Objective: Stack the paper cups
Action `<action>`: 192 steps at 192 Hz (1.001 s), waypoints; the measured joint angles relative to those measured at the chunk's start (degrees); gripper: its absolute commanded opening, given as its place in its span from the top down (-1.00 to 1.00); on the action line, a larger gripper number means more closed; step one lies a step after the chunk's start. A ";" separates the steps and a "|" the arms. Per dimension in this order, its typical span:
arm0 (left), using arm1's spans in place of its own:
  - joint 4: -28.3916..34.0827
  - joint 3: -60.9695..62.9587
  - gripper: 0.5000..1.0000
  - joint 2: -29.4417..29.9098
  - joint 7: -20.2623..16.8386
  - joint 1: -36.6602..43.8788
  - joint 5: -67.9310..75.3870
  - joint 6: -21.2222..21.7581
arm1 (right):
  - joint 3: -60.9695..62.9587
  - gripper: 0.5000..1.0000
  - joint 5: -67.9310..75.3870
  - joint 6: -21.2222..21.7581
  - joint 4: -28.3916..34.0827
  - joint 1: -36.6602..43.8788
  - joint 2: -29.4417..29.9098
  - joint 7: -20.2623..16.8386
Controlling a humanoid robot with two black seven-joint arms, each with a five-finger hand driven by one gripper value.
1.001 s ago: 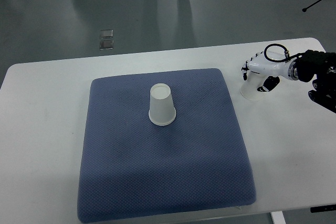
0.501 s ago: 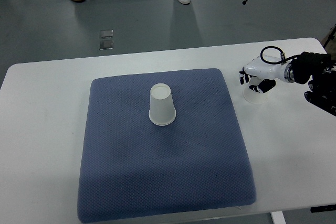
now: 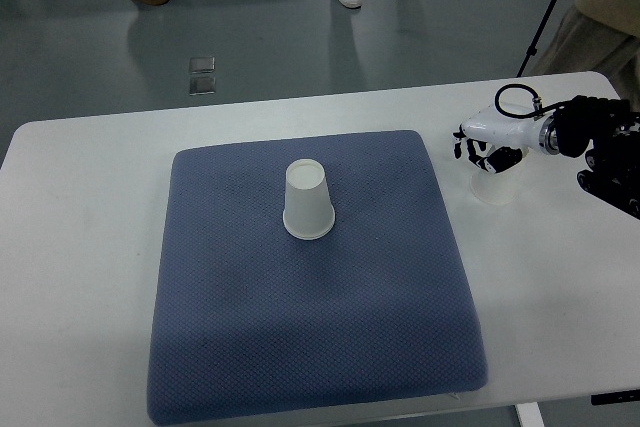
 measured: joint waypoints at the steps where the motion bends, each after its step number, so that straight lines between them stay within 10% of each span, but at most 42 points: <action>1: 0.00 0.00 -1.00 0.00 0.00 0.00 0.00 0.00 | 0.00 -0.12 0.01 0.00 0.02 0.02 0.00 0.08; 23: 0.00 0.02 -1.00 0.00 0.00 0.00 0.00 0.00 | 0.07 -0.41 0.21 -0.05 0.35 0.28 -0.12 1.78; 192: 0.00 0.03 -1.00 0.00 0.01 0.00 0.00 0.00 | -0.09 -0.45 10.81 5.81 0.97 0.86 -3.82 2.26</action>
